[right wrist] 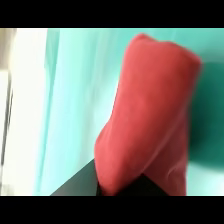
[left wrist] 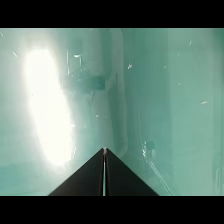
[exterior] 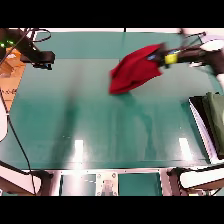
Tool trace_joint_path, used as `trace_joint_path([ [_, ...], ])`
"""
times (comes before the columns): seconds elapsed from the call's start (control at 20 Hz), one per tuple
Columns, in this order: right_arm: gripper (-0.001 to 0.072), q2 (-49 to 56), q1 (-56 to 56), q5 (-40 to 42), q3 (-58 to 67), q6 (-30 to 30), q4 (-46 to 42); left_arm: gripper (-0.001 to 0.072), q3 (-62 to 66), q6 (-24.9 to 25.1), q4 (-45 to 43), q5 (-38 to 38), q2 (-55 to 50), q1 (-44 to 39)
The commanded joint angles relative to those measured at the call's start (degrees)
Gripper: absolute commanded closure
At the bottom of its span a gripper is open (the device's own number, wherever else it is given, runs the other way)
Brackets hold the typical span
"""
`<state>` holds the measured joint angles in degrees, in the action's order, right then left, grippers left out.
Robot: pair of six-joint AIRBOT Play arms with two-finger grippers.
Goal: Fold the shirts.
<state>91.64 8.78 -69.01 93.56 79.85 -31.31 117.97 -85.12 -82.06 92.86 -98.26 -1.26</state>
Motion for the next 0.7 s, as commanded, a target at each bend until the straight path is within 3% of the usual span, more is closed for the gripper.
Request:
trace_joint_path([
  [0.0,0.0701,-6.54,15.06,-0.74,1.38,8.46,-1.27,0.0684,0.0,0.04,0.2,0.7,0.04,0.02],
  [0.35,0.0702,-7.15,43.91,-4.04,1.31,12.74,-2.6,0.0684,0.0,-0.37,1.53,0.61,0.04,0.02],
  [0.65,0.0702,-7.15,53.05,-14.58,3.74,12.74,-2.75,0.0683,0.0,-0.55,1.73,0.76,0.04,0.02],
])
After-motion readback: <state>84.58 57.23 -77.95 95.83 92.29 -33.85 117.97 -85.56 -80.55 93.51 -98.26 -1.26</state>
